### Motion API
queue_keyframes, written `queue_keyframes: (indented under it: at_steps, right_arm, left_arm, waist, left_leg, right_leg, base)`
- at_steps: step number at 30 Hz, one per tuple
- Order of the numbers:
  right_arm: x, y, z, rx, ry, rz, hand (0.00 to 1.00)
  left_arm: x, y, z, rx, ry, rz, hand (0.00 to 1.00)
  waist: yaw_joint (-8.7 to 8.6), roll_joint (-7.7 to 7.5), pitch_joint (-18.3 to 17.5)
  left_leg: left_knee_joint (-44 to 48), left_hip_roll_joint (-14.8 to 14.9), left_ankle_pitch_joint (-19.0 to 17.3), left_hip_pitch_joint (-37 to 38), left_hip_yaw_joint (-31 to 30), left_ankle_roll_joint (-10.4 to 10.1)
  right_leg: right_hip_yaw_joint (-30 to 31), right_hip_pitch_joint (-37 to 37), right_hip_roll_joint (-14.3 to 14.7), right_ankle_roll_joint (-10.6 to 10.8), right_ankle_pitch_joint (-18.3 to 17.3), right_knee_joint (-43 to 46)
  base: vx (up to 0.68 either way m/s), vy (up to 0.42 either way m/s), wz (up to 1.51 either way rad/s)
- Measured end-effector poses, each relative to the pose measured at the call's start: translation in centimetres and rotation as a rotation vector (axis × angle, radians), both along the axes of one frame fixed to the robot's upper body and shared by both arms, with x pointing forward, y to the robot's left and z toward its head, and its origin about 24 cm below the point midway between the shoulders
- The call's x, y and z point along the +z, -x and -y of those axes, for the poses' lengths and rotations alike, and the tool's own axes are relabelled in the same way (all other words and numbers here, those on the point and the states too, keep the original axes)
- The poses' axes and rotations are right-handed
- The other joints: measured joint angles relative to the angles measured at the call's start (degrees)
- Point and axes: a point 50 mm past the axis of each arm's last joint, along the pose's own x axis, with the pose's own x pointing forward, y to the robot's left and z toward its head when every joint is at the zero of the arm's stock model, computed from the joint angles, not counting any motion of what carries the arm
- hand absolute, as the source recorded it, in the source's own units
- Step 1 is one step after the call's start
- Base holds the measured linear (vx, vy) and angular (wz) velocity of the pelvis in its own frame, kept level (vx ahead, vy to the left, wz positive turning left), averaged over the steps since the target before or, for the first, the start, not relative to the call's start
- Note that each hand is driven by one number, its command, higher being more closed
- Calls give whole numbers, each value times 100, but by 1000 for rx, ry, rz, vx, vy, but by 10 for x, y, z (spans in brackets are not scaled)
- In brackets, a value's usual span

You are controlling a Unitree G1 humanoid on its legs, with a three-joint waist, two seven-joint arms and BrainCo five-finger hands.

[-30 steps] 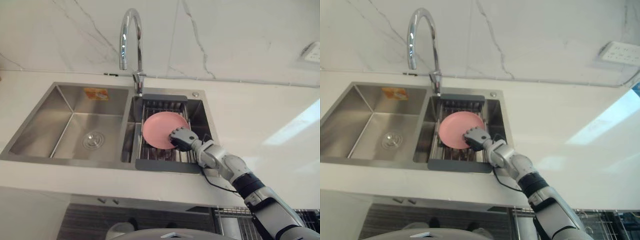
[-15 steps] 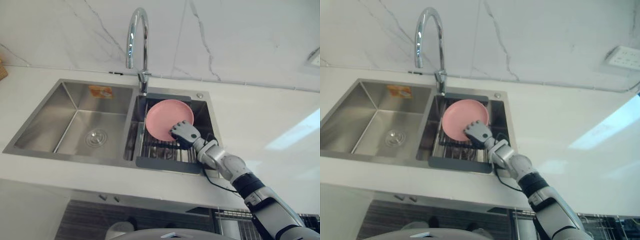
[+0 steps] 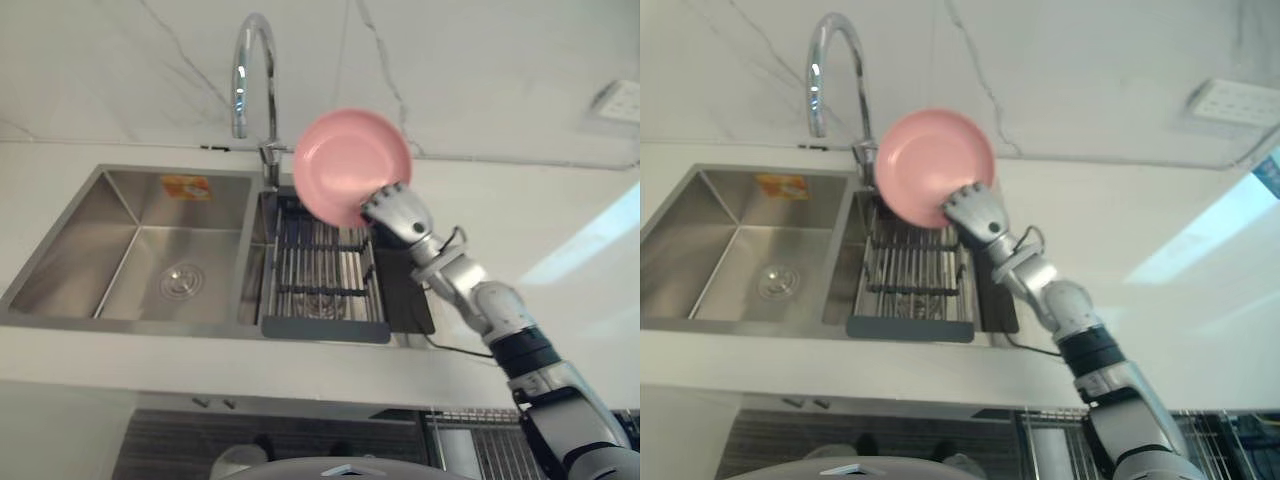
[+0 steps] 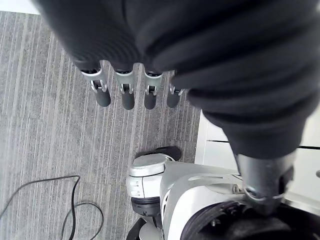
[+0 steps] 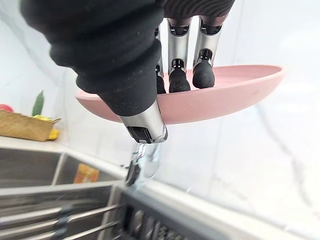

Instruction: Walk over to the sink, pick up the cup, carry it to the dishwasher, place the cup inside the dishwasher, then close the dishwasher door

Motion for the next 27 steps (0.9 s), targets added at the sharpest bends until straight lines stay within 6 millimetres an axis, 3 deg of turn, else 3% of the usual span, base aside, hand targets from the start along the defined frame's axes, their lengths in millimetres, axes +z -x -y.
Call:
queue_keyframes:
  at_steps: [2,3,8,14,21,24,27]
  right_arm:
    - [12,4,8,-19,-26,42,100]
    - [28,12,22,-42,-85,91,100]
    - [46,35,56,-106,-234,142,100]
    - [28,63,99,-274,-377,94,100]
    - [6,96,146,-528,-573,69,100]
    - [-14,113,161,-625,-731,49,100]
    - [-35,131,174,-715,-902,76,100]
  left_arm:
    - [0,0,-1,-10,-5,-3,0]
    - [0,3,-1,-14,-9,-16,0]
    - [-1,6,-3,-24,-19,-37,0]
    - [-1,3,-9,-66,-55,-50,0]
    - [2,-15,-19,-49,-85,6,0]
    - [3,-16,-21,21,-101,36,0]
    - [4,8,-23,146,-82,-5,0]
  waist:
    - [-49,-3,-1]
    - [-141,-6,-4]
    - [-394,-29,-20]
    - [-663,-103,-45]
    - [-903,-260,9]
    - [-902,-285,52]
    - [-907,-476,159]
  left_leg:
    - [16,8,-38,24,80,-2]
    - [32,16,-70,49,207,-2]
    - [32,34,-151,75,585,14]
    - [121,35,-341,111,1128,23]
    - [646,125,-677,-360,1611,87]
    - [944,339,-877,-509,2073,83]
    - [1500,623,-1168,-698,2611,0]
  right_leg:
    - [61,-16,7,-5,7,0]
    - [212,-53,21,-4,25,0]
    - [590,-212,64,-3,114,1]
    - [1074,-387,82,66,147,14]
    - [1078,-1136,-100,41,-37,622]
    - [-20,-1299,-389,-154,-316,896]
    - [-1369,-1498,-863,-358,-367,1606]
  base:
    - [35,61,-41]
    - [44,68,-39]
    - [36,57,-43]
    - [15,58,-45]
    - [-3,63,-35]
    - [20,31,-69]
    - [77,-30,-90]
